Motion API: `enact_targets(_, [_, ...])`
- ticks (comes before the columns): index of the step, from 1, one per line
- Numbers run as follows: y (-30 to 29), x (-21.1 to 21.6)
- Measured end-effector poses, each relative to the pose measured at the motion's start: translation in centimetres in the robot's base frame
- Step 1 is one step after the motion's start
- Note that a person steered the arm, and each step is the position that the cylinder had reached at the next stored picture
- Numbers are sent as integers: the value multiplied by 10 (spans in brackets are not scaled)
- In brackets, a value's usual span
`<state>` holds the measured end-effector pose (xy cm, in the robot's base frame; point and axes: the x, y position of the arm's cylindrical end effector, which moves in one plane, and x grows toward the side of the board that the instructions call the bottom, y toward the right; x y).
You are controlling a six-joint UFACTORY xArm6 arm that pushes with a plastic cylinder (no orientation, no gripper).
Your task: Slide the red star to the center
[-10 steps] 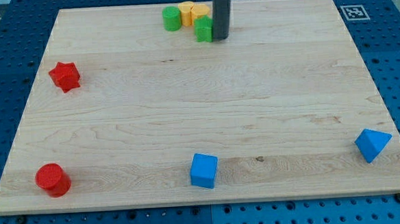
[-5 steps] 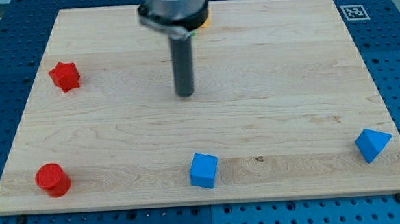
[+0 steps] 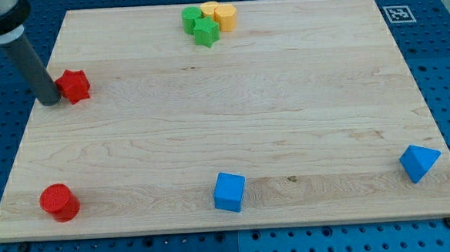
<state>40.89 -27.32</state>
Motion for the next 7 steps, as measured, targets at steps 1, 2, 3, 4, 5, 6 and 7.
enact_targets(1, [0, 0])
enact_targets(2, [15, -5])
enact_targets(3, [39, -12])
enact_targets(4, [56, -28])
enact_targets(5, [57, -55])
enact_targets(6, [60, -65])
enact_targets(7, [80, -54])
